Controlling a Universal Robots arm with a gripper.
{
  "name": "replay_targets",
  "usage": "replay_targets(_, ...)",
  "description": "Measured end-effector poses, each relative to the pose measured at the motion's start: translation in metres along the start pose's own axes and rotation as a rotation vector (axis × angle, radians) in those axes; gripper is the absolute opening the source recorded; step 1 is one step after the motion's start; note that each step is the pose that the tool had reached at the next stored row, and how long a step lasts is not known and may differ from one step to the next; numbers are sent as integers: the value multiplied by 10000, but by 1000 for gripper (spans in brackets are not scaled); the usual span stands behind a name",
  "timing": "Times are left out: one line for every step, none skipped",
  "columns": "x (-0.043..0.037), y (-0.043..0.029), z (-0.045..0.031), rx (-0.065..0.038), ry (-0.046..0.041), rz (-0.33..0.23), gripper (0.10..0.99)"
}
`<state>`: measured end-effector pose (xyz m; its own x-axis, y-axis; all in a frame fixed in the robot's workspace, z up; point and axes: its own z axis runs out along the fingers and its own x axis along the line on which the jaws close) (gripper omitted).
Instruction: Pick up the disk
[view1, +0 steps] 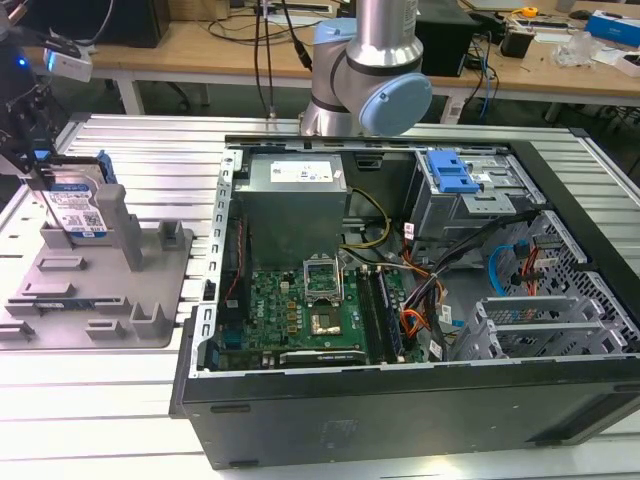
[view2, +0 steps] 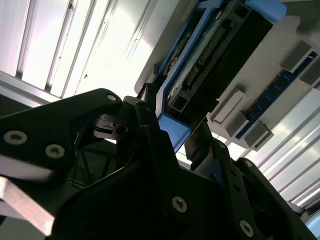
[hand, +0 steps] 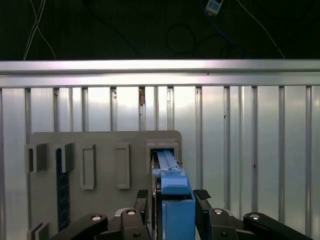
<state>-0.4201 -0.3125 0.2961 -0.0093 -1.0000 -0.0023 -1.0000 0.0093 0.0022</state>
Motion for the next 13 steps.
replay_targets(0,0,2,-2,1,0,482)
replay_targets(0,0,3,-2,0,0,482)
replay_targets(0,0,4,-3,1,0,467)
replay_targets(0,0,5,-6,0,0,467)
replay_targets(0,0,7,-12,0,0,396)
replay_targets(0,0,8,-17,1,0,396)
replay_targets(0,0,9,-19,2,0,396)
replay_targets(0,0,9,-21,-1,0,396)
replay_targets(0,0,11,-24,1,0,380)
replay_targets(0,0,12,-24,1,0,369)
replay_targets(0,0,12,-26,1,0,369)
replay_targets(0,0,13,-26,3,0,369)
replay_targets(0,0,13,-26,3,0,369)
